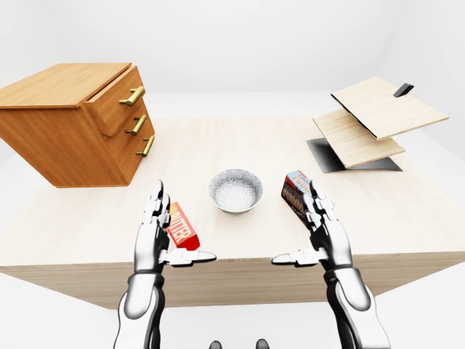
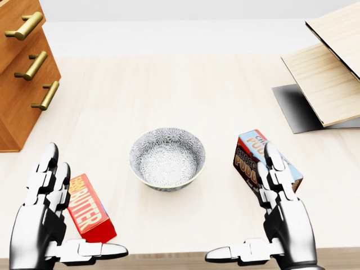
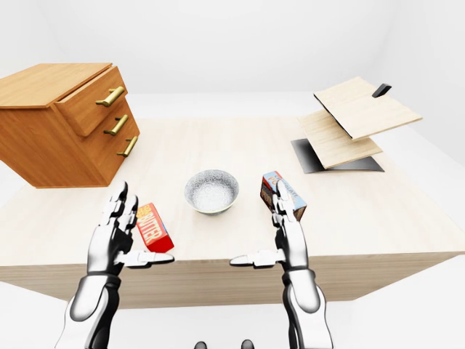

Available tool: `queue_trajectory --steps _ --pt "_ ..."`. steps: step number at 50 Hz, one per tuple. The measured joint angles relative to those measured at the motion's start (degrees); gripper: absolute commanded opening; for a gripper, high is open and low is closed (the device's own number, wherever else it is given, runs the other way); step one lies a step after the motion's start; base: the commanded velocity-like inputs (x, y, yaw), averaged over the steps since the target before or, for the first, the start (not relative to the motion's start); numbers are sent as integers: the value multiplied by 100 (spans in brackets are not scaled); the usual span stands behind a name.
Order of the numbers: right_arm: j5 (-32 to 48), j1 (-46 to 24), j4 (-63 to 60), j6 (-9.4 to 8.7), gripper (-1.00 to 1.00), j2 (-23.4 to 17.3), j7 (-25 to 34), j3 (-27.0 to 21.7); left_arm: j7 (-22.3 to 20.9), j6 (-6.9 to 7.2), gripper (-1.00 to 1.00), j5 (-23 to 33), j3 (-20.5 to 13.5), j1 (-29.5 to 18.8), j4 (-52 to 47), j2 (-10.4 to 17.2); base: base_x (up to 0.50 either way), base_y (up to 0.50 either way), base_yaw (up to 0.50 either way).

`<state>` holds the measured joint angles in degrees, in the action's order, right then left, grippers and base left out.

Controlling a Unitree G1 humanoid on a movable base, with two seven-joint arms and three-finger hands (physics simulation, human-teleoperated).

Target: Close the top drawer of the cabinet and put the bowl on top of it.

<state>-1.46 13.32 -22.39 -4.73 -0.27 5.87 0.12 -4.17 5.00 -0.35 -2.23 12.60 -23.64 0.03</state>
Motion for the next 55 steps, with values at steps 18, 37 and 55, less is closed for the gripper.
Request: queue_trajectory --steps 18,37,55 --pt "-21 177 -257 -4 100 -1 50 19 -30 0 100 6 -23 102 -174 -20 8 0 0" --pt "-35 244 -310 35 100 -3 100 54 -23 0 100 14 -49 111 -195 -26 24 0 0" --pt "-32 258 -312 45 100 -9 103 85 -11 0 100 37 -28 111 -191 -29 21 0 0"
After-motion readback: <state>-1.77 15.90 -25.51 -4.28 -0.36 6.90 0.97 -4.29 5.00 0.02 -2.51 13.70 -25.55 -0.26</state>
